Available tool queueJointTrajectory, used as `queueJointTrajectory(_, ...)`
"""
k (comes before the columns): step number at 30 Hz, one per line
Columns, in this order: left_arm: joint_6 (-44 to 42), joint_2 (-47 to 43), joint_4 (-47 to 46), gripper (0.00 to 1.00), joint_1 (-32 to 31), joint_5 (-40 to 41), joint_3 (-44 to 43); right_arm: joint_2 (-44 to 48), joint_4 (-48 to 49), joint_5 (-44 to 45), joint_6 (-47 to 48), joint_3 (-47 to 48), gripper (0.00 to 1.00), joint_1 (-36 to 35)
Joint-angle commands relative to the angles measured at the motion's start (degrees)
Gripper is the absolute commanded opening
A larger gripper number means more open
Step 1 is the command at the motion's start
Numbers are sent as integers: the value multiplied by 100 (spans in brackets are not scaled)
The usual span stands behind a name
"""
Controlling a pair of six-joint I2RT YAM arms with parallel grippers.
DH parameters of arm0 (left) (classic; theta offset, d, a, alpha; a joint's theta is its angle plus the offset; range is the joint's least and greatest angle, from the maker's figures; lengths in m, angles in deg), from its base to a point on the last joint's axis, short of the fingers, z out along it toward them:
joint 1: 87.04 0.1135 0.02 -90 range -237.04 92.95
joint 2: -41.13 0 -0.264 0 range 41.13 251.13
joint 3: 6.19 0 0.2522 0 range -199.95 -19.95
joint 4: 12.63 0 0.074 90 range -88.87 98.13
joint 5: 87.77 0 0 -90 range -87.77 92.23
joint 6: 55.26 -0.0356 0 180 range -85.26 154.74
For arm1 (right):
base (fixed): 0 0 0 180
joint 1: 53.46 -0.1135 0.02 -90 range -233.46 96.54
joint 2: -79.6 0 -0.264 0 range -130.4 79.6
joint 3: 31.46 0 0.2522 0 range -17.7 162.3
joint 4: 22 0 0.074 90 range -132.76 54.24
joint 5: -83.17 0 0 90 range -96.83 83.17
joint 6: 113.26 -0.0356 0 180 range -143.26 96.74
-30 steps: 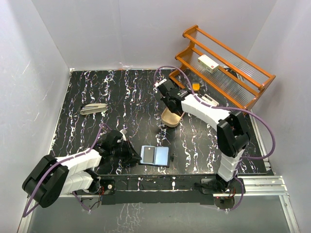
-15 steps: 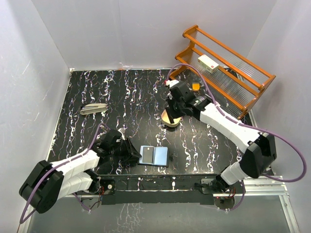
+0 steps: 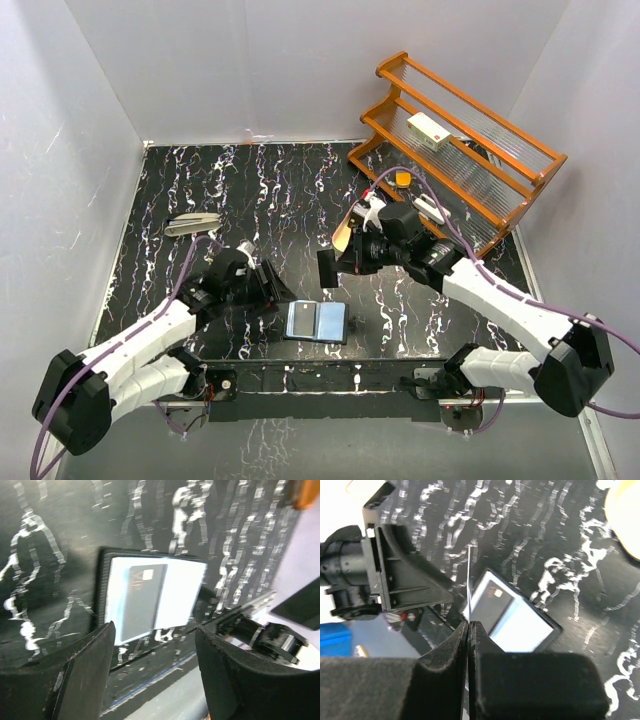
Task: Put the credit cards into the card holder
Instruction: Pick up the credit card from the storage box.
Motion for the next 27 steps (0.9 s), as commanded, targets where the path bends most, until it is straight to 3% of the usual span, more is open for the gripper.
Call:
queueJointTrajectory(1, -14, -356, 252, 64, -22, -444, -700, 539, 1483, -859, -749, -312, 0, -21)
queueJointTrajectory(7, 558, -887, -676, 64, -24, -1112, -840, 1020, 2459, -1464, -1495, -917, 0, -30)
queueJointTrajectory(14, 1367, -1050, -2420, 62, -22, -1661, -440, 1288, 3149, -1948, -2060, -1271, 0, -26)
queueJointTrajectory(17, 1538, -1029, -2890, 47, -22, -1725, -285, 1297, 3398, -2021, -2109, -1427, 0, -22)
queueJointTrajectory(22, 1598, -1180, -2981, 14, -23, -1565, -207, 1263, 3598, -2062, -2211, -1543, 0, -26)
queueJointTrajectory(25, 1593, -1300, -2997, 1, -22, -1500, -152, 1233, 3589, -2084, -2211, -1600, 0, -21)
queueJointTrajectory(27, 1577, -1344, -2957, 0, -22, -1451, -114, 1217, 3572, -2053, -2219, -1641, 3, -21)
